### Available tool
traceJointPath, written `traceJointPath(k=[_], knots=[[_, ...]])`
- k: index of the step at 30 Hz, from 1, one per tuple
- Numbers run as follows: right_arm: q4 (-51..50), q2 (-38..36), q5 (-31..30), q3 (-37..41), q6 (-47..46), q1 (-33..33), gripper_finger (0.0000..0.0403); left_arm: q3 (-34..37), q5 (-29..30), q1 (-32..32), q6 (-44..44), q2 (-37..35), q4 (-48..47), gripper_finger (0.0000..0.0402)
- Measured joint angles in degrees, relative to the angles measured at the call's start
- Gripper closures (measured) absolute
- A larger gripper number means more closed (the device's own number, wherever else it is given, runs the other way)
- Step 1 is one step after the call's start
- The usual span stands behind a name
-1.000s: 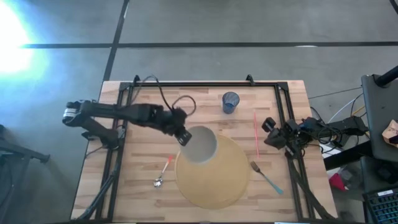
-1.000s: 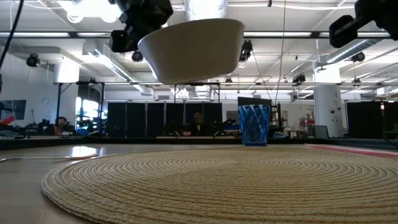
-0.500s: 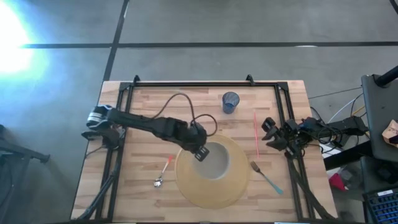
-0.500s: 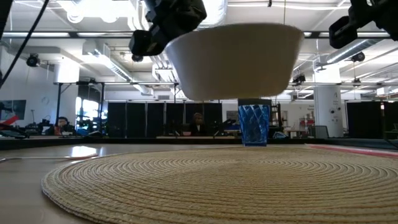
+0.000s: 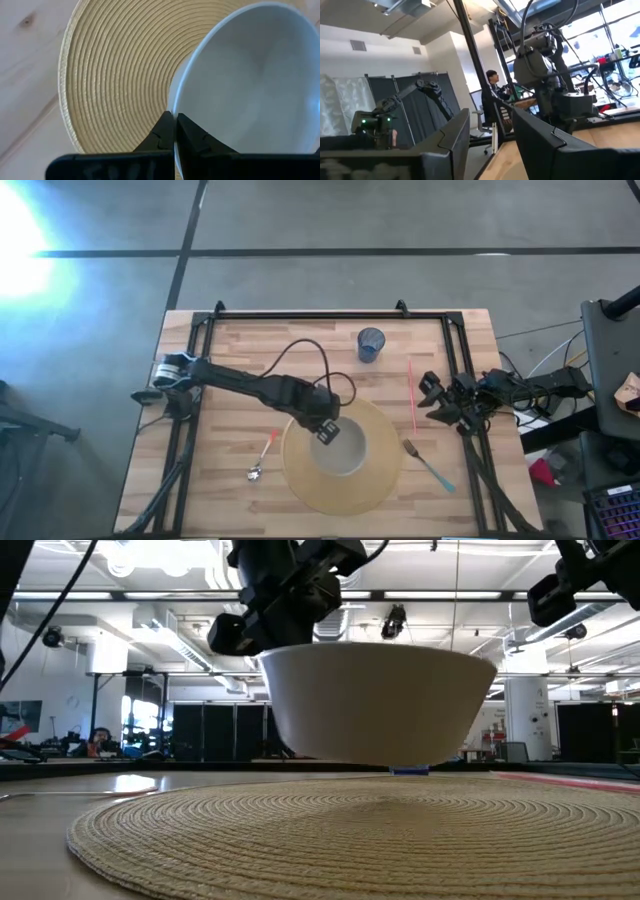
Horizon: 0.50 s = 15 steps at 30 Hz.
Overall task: Pick & Place Utensil
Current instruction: Put the white bowl on the brown placemat
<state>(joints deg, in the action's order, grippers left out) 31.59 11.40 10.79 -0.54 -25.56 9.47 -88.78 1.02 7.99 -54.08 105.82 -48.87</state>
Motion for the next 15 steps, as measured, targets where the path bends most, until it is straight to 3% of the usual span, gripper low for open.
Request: traceJointPath(k=[15], knots=[[-0.04,-0.04,0.17,0.0,0.22,0.0,0.0256,7.82,-1.76,0.0,0.91,-0.18,9.82,0.0401]])
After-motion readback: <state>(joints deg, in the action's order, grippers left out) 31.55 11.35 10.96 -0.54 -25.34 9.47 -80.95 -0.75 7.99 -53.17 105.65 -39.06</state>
